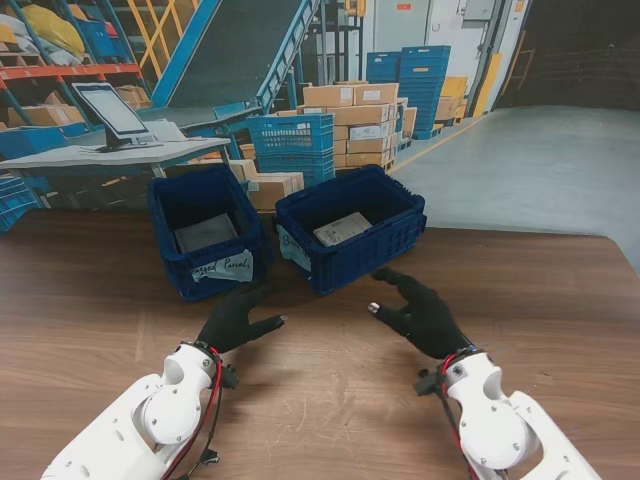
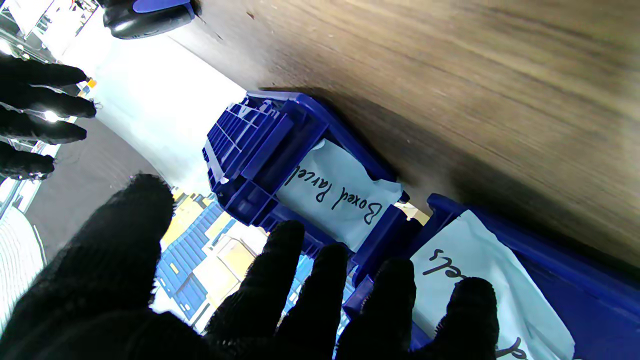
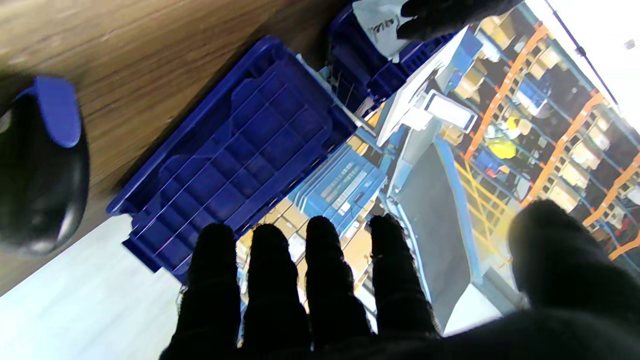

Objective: Scan and sort packages by packaging type

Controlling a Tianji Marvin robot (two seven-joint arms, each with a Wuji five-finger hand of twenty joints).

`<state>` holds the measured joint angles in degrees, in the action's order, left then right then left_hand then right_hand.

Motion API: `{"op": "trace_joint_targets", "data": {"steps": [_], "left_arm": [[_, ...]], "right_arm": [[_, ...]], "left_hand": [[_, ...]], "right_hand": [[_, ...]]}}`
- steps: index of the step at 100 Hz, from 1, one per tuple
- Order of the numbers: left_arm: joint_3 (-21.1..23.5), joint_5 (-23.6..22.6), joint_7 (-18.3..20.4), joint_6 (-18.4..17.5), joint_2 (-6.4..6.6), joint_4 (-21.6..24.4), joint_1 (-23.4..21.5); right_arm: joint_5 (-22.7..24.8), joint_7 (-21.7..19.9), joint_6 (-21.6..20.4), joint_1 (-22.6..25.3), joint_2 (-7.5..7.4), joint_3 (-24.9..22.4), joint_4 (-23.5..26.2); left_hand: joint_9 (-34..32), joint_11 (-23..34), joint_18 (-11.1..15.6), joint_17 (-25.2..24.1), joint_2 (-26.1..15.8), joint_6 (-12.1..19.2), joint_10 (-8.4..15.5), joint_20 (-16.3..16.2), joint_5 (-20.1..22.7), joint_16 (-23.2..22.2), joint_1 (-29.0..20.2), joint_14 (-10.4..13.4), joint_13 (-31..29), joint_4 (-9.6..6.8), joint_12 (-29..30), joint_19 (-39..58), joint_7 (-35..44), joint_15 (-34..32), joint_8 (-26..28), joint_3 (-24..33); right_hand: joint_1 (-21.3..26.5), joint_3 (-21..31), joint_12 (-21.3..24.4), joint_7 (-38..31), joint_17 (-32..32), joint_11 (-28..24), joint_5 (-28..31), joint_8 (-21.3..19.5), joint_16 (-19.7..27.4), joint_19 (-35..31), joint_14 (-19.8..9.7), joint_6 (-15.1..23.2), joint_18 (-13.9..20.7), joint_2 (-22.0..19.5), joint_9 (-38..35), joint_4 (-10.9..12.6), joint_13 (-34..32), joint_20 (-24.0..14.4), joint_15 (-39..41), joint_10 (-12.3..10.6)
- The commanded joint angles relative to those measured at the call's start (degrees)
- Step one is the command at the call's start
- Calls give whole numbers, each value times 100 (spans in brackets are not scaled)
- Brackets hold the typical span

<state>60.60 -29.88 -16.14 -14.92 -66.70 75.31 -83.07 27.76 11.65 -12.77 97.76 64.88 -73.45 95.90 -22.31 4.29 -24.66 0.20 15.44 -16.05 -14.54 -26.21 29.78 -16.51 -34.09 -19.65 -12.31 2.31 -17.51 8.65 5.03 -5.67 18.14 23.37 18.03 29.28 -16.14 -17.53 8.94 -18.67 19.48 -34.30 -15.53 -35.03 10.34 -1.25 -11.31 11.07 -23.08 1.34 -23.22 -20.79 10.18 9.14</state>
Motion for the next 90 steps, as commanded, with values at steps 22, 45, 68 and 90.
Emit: {"op": "trace_joint_targets", "data": {"steps": [22, 45, 68, 90], "left_arm": [[-9, 10, 191, -21, -4, 40, 9], [-38, -14, 134, -94, -9, 11, -8], [-122, -81, 120, -97, -2, -49, -1], [-140, -60, 129, -100, -2, -72, -15]], "right_arm": [[8, -34, -226, -27, 89, 327, -171], [11, -16, -318, -28, 90, 489, -225], [-64, 100, -464, -204, 129, 737, -460], [-186, 131, -538, -331, 158, 863, -642]], "left_hand": [[-153, -130, 149, -23, -219, 202, 101, 49, 4, 82, -141, 132, 105, -242, 71, -244, 107, 157, -79, -238], [-149, -130, 139, -43, -232, 188, 68, 54, 6, 82, -151, 130, 108, -248, 65, -251, 107, 160, -84, -268], [-185, -123, 141, -61, -247, 183, 54, 63, 36, 82, -164, 121, 109, -256, 56, -261, 118, 162, -81, -294], [-186, -125, 144, -69, -252, 183, 46, 71, 42, 84, -174, 121, 119, -261, 54, -267, 118, 166, -81, -312]], "right_hand": [[74, -3, 6, -67, 2, 69, 211, 41, 102, 123, -133, 143, 113, 6, -83, -124, -88, 82, -24, -133], [103, -42, -2, -96, 5, 64, 207, 51, 94, 135, -139, 146, 133, 27, -99, -136, -85, 95, -26, -161], [117, -58, -6, -112, 19, 60, 223, 62, 91, 135, -154, 127, 131, 26, -107, -138, -96, 97, -25, -143], [140, -69, -10, -123, 7, 57, 227, 70, 89, 145, -142, 117, 122, 29, -100, -137, -85, 99, -29, -145]]}}
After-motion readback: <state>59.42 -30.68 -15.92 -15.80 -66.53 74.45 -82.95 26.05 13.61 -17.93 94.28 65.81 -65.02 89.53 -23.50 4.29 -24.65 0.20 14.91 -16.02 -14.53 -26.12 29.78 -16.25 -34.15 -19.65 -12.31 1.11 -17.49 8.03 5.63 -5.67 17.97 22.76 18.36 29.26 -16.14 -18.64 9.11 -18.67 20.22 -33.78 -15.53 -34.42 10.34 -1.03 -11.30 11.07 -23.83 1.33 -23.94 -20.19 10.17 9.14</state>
